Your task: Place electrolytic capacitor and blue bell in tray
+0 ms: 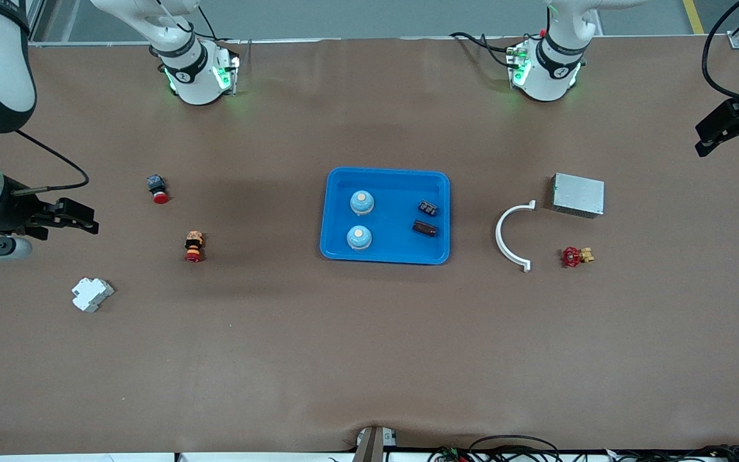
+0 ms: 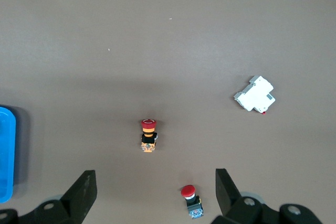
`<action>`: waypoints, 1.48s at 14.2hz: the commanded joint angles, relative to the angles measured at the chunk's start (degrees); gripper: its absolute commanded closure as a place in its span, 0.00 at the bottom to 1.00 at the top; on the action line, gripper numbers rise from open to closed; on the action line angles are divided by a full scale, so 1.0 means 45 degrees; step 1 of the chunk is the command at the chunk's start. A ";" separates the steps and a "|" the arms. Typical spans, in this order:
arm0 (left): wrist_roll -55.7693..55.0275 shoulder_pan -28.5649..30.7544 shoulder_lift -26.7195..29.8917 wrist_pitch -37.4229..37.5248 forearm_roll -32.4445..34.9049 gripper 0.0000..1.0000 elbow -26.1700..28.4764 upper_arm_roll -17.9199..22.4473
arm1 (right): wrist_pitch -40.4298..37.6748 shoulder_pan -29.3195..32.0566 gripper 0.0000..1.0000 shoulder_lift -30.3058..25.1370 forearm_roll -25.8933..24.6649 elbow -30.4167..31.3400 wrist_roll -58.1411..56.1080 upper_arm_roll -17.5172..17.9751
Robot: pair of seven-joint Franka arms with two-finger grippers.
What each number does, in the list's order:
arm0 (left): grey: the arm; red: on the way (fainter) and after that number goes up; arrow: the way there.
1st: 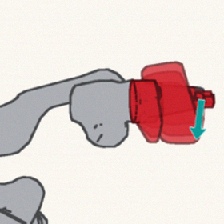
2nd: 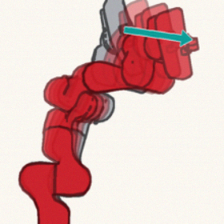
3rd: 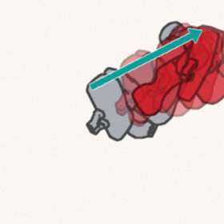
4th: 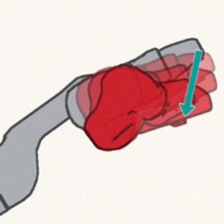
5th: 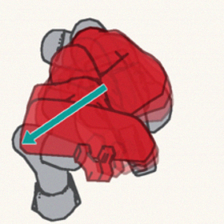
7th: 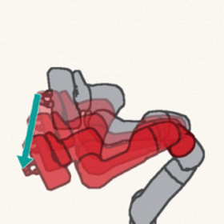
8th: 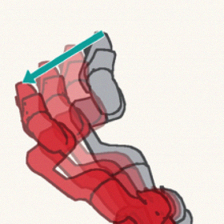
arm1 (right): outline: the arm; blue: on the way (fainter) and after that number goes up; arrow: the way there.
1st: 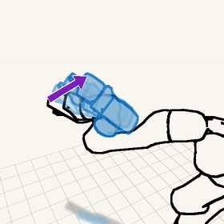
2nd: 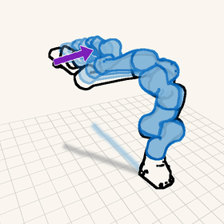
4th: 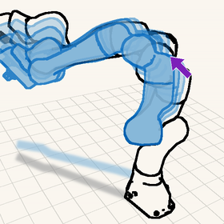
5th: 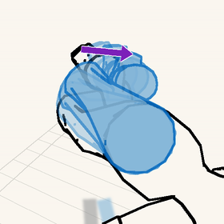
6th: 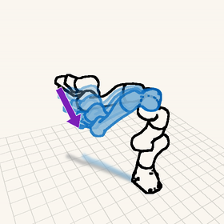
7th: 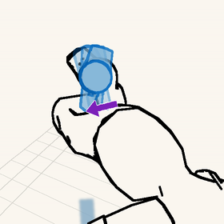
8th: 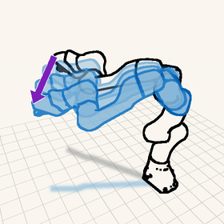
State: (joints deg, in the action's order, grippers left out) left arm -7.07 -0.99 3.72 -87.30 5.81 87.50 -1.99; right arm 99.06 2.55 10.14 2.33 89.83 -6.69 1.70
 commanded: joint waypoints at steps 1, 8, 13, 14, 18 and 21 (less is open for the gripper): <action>0.0243 -0.0112 -0.0005 0.0412 -0.0352 0.00 -0.0109 -0.0143 | 0.0095 -0.0098 0.00 -0.0359 0.0361 0.0330 0.0333 -0.0026; 0.0243 -0.0072 0.0112 0.1216 -0.0881 0.00 -0.0050 -0.0437 | -0.0021 -0.0196 0.00 -0.0417 0.0362 0.0253 0.0647 -0.0026; 0.0243 -0.0092 0.0170 0.1215 -0.0900 0.00 0.0106 -0.0515 | -0.0080 -0.0255 0.00 -0.0691 -0.0008 -0.0058 0.0141 -0.0006; 0.0243 -0.0092 0.0170 0.1215 -0.0900 0.00 0.0145 -0.0534 | -0.0139 -0.0255 0.00 -0.0691 -0.0067 -0.0215 0.0120 -0.0026; 0.0243 -0.0111 0.0151 0.1215 -0.0998 0.00 0.0126 -0.0554 | -0.0881 -0.0255 0.00 -0.0691 -0.0126 -0.0860 0.0139 -0.0026; 0.0243 -0.0092 0.0170 0.1235 -0.0998 0.00 0.0165 -0.0651 | -0.1076 -0.0410 0.00 -0.0691 -0.0087 -0.1210 0.0276 0.0013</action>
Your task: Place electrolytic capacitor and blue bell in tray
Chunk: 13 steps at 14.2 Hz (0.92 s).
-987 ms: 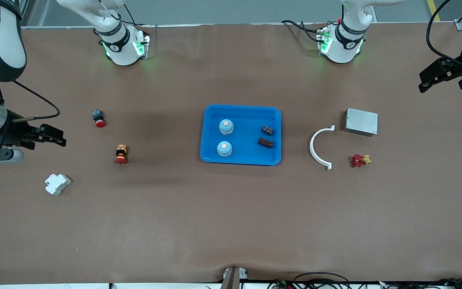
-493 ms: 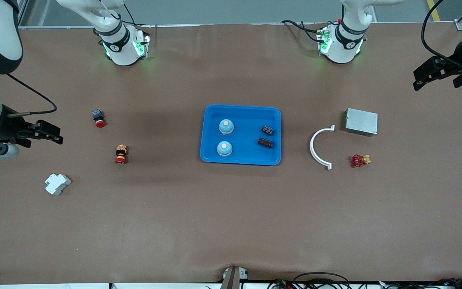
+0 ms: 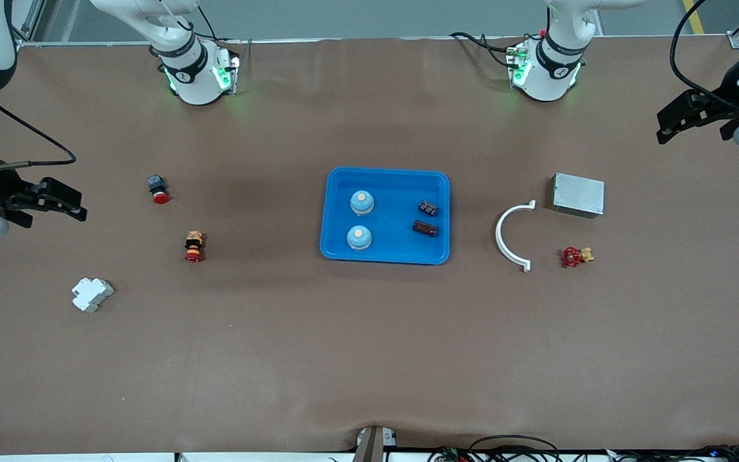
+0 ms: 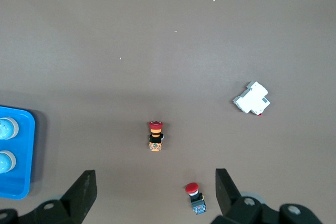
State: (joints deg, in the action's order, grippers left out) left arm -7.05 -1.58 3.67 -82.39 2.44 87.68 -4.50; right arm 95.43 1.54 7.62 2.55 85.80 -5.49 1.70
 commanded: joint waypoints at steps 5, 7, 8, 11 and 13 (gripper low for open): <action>0.0219 0.0039 0.0200 0.0144 -0.0249 0.00 0.0124 -0.0231 | -0.0424 -0.0400 0.00 -0.0132 -0.0215 -0.0433 0.0009 -0.0026; 0.0219 0.0058 0.0181 0.0145 -0.0249 0.00 0.0124 -0.0289 | -0.0425 -0.0420 0.00 -0.0132 -0.0662 -0.0549 0.0028 -0.0026; 0.0219 0.0058 0.0181 0.0164 -0.0249 0.00 0.0124 -0.0289 | -0.0444 -0.0497 0.00 -0.0132 -0.1167 -0.0705 0.0028 -0.0007; 0.0219 0.0117 0.0181 0.0145 -0.0229 0.00 0.0124 -0.0289 | -0.0892 -0.0713 0.00 -0.0113 -0.1485 -0.0882 0.0300 -0.0026; 0.0219 0.0136 0.0181 0.0145 -0.0229 0.00 0.0124 -0.0289 | -0.0893 -0.0694 0.00 -0.0112 -0.1427 -0.0902 0.0321 -0.0026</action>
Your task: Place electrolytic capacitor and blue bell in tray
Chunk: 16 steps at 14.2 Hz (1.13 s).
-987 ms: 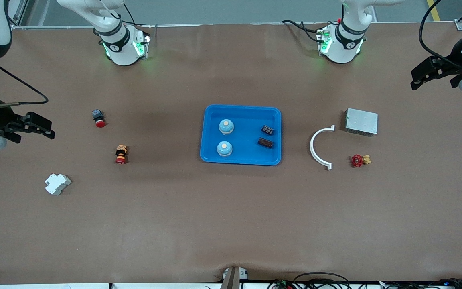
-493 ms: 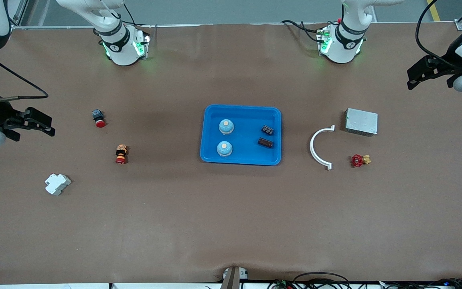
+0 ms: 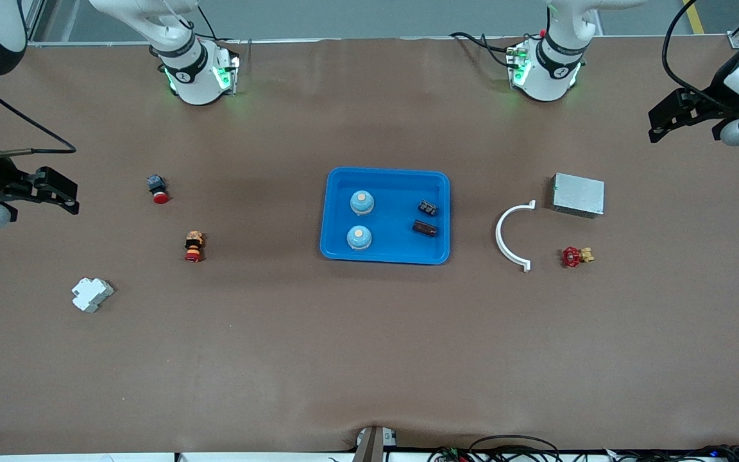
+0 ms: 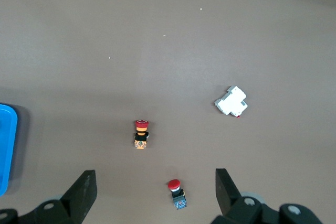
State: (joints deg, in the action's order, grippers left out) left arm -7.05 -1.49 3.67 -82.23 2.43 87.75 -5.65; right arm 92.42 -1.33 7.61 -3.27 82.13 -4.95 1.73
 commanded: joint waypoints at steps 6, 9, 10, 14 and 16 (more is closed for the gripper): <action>0.0219 0.0136 0.0181 0.0129 -0.0226 0.00 0.0110 -0.0033 | -0.0440 0.0021 0.00 -0.0129 -0.0073 -0.0086 0.0221 -0.0131; 0.0219 0.0136 0.0181 0.0110 -0.0226 0.00 0.0110 -0.0033 | -0.0498 0.0060 0.00 -0.0148 0.0160 -0.0086 0.0221 -0.0189; 0.0219 0.0136 0.0181 0.0129 -0.0226 0.00 0.0110 -0.0033 | -0.0518 0.0176 0.00 -0.0168 0.0297 -0.0067 0.0221 -0.0190; 0.0219 0.0136 0.0181 0.0129 -0.0226 0.00 0.0110 -0.0033 | -0.0655 0.0957 0.00 -0.0285 0.0629 -0.0067 0.0026 -0.0131; 0.0219 0.0136 0.0200 0.0129 -0.0226 0.00 0.0110 -0.0033 | -0.0753 0.1017 0.00 -0.0305 0.0649 -0.0067 -0.0013 -0.0131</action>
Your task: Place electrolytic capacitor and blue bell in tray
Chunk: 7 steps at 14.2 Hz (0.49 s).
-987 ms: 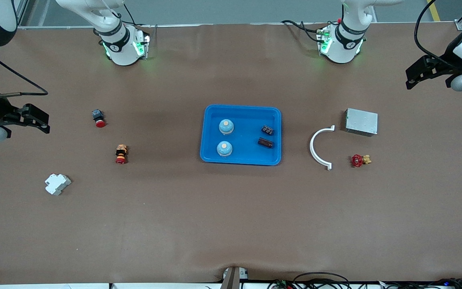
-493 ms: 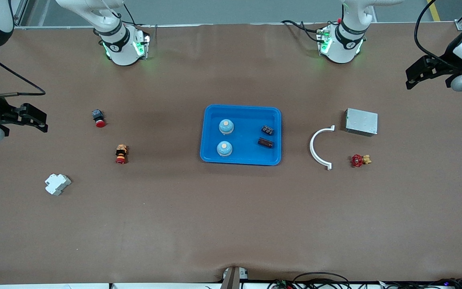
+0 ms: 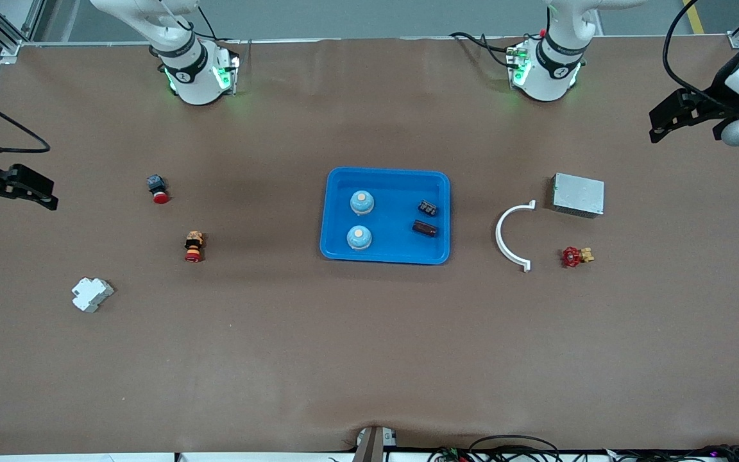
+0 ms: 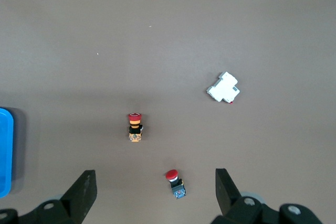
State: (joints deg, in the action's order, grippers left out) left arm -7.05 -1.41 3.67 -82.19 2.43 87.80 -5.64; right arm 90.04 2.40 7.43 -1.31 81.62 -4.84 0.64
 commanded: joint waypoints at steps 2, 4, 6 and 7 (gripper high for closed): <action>0.0219 0.0137 0.0200 0.0101 -0.0227 0.00 0.0098 -0.0015 | -0.0225 0.0190 0.00 -0.0264 0.0213 0.0047 -0.0038 0.0130; 0.0219 0.0137 0.0200 0.0101 -0.0207 0.00 0.0098 -0.0015 | -0.0225 0.0190 0.00 -0.0264 0.0349 0.0047 -0.0038 0.0169; 0.0219 0.0156 0.0297 0.0101 -0.0207 0.00 0.0137 -0.0015 | -0.0244 0.0171 0.00 -0.0264 0.0369 0.0047 0.0021 0.0247; 0.0219 0.0156 0.0433 0.0082 -0.0207 0.00 0.0292 -0.0015 | -0.0244 0.0151 0.00 -0.0264 0.0388 0.0047 0.0079 0.0248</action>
State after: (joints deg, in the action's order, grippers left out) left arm -7.05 -1.30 3.74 -82.19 2.43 87.80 -5.62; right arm 89.74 2.74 7.34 -0.34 81.61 -4.87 1.20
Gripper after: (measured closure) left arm 0.000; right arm 0.000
